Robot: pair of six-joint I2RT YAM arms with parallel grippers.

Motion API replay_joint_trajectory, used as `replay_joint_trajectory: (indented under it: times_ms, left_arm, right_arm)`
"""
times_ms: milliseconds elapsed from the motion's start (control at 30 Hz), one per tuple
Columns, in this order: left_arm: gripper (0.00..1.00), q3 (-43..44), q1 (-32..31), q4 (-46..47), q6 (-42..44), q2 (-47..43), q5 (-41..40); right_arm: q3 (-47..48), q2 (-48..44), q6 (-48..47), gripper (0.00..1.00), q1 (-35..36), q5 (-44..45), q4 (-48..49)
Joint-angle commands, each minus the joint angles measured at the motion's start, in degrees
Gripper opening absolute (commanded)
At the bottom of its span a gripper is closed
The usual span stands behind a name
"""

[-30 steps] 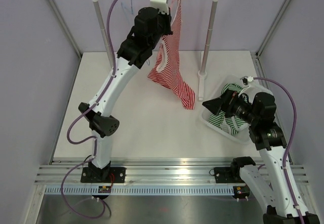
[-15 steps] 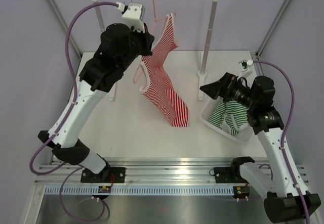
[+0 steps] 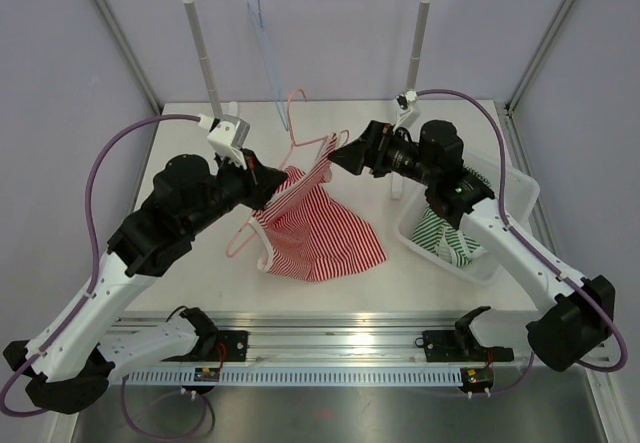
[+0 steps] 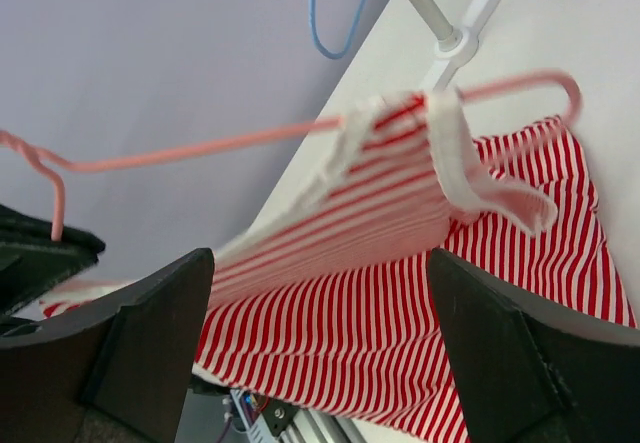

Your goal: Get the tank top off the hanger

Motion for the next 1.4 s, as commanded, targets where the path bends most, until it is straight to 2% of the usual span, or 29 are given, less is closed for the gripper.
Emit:
replay_joint_trajectory:
  times_ms: [0,100,233,333,367,400,433,533,567,667,867,1167,1267,1367]
  left_arm:
    - [0.00,-4.4,-0.7,7.5,-2.9,-2.4,5.4]
    - [0.00,-5.7,-0.7,7.6,-3.2,-3.6,6.1]
    - [0.00,-6.4,-0.8,7.8,-3.6,-4.5,6.8]
    - [0.00,-6.3,-0.8,7.4,-3.3,-5.1,5.5]
    - [0.00,-6.3,-0.8,7.4,-3.3,-5.2,5.5]
    - [0.00,-6.2,-0.8,7.3,-3.2,-5.3,5.3]
    - [0.00,-6.2,-0.8,7.3,-3.2,-5.2,5.2]
    - [0.00,-6.1,-0.8,7.0,-3.2,-4.9,4.1]
    - [0.00,-6.1,-0.8,6.8,-3.2,-4.7,4.0]
    - [0.00,-5.8,-0.8,6.7,-3.3,-4.5,3.8]
    - [0.00,-5.8,-0.8,6.0,-3.6,-4.6,0.9]
    - [0.00,-7.5,-0.9,8.5,-5.3,-6.4,1.7]
    - [0.00,-7.7,-0.9,8.9,-5.6,-6.8,2.1]
    - [0.00,-7.5,-0.9,9.1,-5.9,-6.9,2.4]
  right_arm:
    - [4.2,3.4,-4.1,0.93,3.0,11.2,0.9]
    - [5.1,6.6,-4.1,0.89,4.5,11.7,1.6]
    - [7.6,9.7,-6.6,0.69,5.8,13.8,-0.7]
    - [6.4,9.5,-7.7,0.60,5.9,15.7,-2.4]
    - [5.6,9.2,-7.8,0.53,5.9,16.1,-2.3]
    - [5.2,9.1,-7.8,0.52,5.9,16.2,-2.1]
    - [4.9,9.1,-8.0,0.52,5.9,15.9,-2.0]
    - [3.5,8.4,-7.7,0.65,5.9,13.9,-0.1]
    - [2.3,7.5,-6.9,0.73,5.9,13.1,0.8]
    - [0.3,5.8,-5.1,0.83,5.9,13.2,4.0]
    - [-4.5,0.2,-1.0,0.84,5.9,17.3,8.7]
    - [-8.6,0.4,1.0,0.86,5.9,9.7,12.8]
    - [-8.0,2.3,1.0,0.81,5.9,7.6,13.8]
    - [-7.4,3.7,0.7,0.80,6.0,7.5,14.2]
